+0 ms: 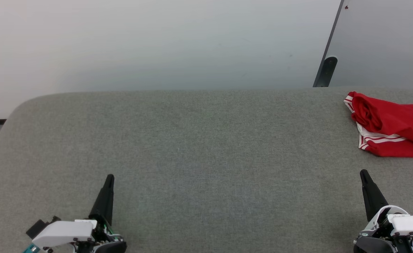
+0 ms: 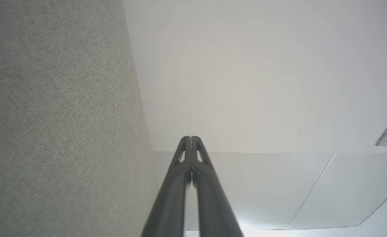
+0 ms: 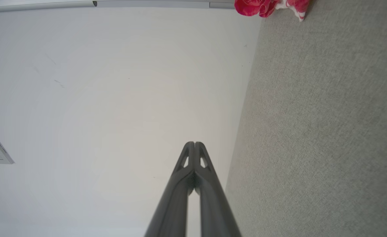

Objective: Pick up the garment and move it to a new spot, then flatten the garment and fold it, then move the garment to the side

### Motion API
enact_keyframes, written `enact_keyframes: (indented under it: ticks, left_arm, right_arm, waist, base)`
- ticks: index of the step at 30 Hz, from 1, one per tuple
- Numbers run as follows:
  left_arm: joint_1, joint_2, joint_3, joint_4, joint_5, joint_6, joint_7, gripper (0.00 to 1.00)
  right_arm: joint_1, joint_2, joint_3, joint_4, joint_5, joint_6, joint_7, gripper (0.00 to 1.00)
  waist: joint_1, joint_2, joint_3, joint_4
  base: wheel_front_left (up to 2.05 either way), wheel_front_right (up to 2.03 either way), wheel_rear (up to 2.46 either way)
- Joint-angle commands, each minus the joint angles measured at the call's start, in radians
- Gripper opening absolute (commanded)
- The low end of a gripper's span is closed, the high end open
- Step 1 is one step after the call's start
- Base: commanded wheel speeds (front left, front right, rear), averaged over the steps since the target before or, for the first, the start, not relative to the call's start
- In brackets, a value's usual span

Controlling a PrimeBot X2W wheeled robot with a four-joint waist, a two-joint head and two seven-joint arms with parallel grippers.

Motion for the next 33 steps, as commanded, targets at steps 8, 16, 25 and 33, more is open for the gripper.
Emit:
enact_keyframes:
  ticks: [8, 16, 25, 33]
  left_arm:
    - [-0.01, 0.002, 0.002, -0.002, -0.003, -0.003, 0.003, 0.0]
    - [-0.01, 0.002, 0.003, -0.002, -0.003, -0.003, 0.003, 0.0]
    - [-0.01, 0.002, 0.003, -0.002, -0.003, -0.003, 0.003, 0.0]
    - [-0.01, 0.002, 0.002, -0.002, -0.003, -0.003, 0.003, 0.0]
  right_arm:
    - [-0.003, 0.004, 0.002, -0.002, 0.004, 0.0, 0.002, 0.0]
    - [-0.003, 0.004, 0.002, -0.002, 0.004, 0.0, 0.002, 0.0]
    - [-0.003, 0.004, 0.002, -0.002, 0.004, 0.0, 0.002, 0.0]
    - [-0.003, 0.004, 0.002, -0.002, 0.004, 0.0, 0.002, 0.0]
  waist:
    - [0.0, 0.0, 0.0, 0.0]
    - [0.0, 0.0, 0.0, 0.0]
    - [0.0, 0.0, 0.0, 0.0]
    - [0.0, 0.0, 0.0, 0.0]
  base:
    - [0.0, 0.0, 0.0]
    - [0.0, 0.0, 0.0]
    - [0.0, 0.0, 0.0]
    - [0.0, 0.0, 0.0]
